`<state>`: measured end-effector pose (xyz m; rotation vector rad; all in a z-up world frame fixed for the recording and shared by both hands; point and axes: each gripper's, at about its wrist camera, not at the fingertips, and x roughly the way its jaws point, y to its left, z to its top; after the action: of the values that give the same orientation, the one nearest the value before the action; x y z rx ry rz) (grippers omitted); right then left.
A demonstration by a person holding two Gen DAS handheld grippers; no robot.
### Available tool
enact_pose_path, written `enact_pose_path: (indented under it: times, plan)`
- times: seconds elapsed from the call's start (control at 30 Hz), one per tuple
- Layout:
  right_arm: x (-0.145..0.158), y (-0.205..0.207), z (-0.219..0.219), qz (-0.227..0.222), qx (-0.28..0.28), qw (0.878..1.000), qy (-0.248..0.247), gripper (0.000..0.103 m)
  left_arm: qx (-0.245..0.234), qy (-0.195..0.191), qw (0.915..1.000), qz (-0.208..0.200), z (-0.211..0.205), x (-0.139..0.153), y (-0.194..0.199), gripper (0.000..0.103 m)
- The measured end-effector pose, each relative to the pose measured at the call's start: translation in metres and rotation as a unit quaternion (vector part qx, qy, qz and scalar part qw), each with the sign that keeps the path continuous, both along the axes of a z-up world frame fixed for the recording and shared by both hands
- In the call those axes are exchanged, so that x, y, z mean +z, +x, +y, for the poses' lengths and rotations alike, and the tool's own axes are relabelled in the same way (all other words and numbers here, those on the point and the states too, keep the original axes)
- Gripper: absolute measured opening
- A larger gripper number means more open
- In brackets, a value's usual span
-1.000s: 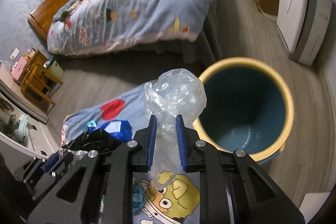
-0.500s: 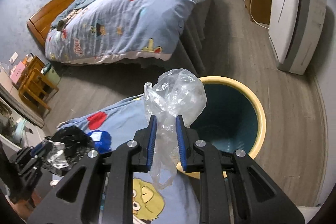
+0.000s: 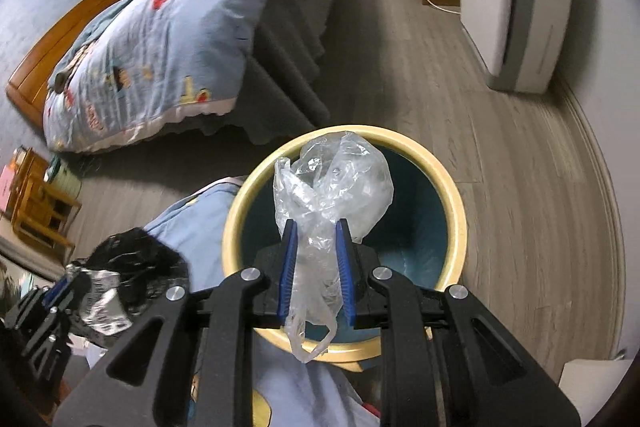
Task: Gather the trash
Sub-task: 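Carry the plastic bag over the bin and open the right gripper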
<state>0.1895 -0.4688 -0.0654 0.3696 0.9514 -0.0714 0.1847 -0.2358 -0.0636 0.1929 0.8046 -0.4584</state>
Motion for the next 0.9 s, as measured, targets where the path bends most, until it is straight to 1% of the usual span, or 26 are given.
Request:
enact_pose_path:
  times: [0.07,0.13,0.17,0.2,0.23,0.27,0.3,0.33,0.37,0.4,0.43,0.5,0.53,0.6,0.63,0.7,0.77,0.9]
  plan:
    - [-0.002,0.0,-0.003,-0.002,-0.004,1.0,0.002,0.019,-0.003,0.002,1.0,0.005,-0.016,-0.007,0.009,0.014]
    - [-0.003,0.001,-0.005,-0.007,-0.007,1.0,0.004,0.022,-0.012,0.009,0.9999,0.003,-0.032,-0.015,0.016,0.014]
    - [-0.003,0.001,-0.006,-0.009,-0.01,1.0,0.003,0.028,-0.017,0.01,0.9998,0.0,-0.039,-0.016,0.019,0.014]
    - [-0.002,0.001,-0.008,-0.013,-0.015,1.0,0.003,0.038,-0.024,0.011,0.9997,-0.003,-0.046,-0.019,0.021,0.014]
    - [-0.002,-0.001,-0.01,-0.015,-0.019,1.0,0.004,0.043,-0.027,0.011,0.9996,-0.006,-0.051,-0.02,0.023,0.017]
    - [-0.002,-0.001,-0.013,-0.018,-0.024,1.0,0.005,0.054,-0.029,0.009,0.9995,-0.007,-0.054,-0.02,0.025,0.02]
    - [-0.002,-0.002,-0.017,-0.021,-0.031,0.999,0.007,0.06,-0.03,0.003,0.9995,-0.006,-0.057,-0.02,0.026,0.026]
    - [-0.002,-0.003,-0.019,-0.022,-0.035,0.999,0.008,0.062,-0.029,-0.003,0.9996,-0.007,-0.058,-0.019,0.027,0.038]
    - [-0.002,-0.003,-0.022,-0.023,-0.04,0.999,0.009,0.066,-0.028,-0.007,0.9996,-0.008,-0.06,-0.018,0.028,0.046]
    - [-0.003,-0.004,-0.025,-0.023,-0.043,0.999,0.01,0.07,-0.026,-0.013,0.9995,-0.01,-0.06,-0.017,0.028,0.063]
    - [-0.003,-0.005,-0.027,-0.024,-0.046,0.999,0.009,0.073,-0.026,-0.017,0.9994,-0.014,-0.061,-0.016,0.028,0.074]
    - [-0.001,-0.006,-0.03,-0.028,-0.052,0.998,0.009,0.081,-0.026,-0.018,0.9992,-0.023,-0.06,-0.014,0.026,0.081]
    - [0.0,-0.007,-0.03,-0.029,-0.053,0.998,0.009,0.083,-0.024,-0.014,0.9993,-0.024,-0.059,-0.013,0.026,0.086]
    - [0.004,-0.008,-0.03,-0.037,-0.056,0.998,0.009,0.095,-0.015,-0.011,0.9995,-0.025,-0.056,-0.011,0.025,0.089]
    - [0.006,-0.009,-0.03,-0.039,-0.057,0.998,0.009,0.096,-0.012,-0.011,0.9996,-0.025,-0.054,-0.009,0.023,0.091]
    - [0.011,-0.01,-0.027,-0.044,-0.058,0.997,0.005,0.097,0.0,-0.008,0.9996,-0.027,-0.046,-0.006,0.019,0.093]
    - [0.015,-0.011,-0.022,-0.045,-0.055,0.998,-0.001,0.097,0.006,-0.008,0.9996,-0.027,-0.037,-0.001,0.016,0.093]
    - [0.026,-0.015,-0.008,-0.047,-0.04,0.998,-0.018,0.097,0.02,-0.002,0.999,-0.039,-0.009,0.016,-0.003,0.093]
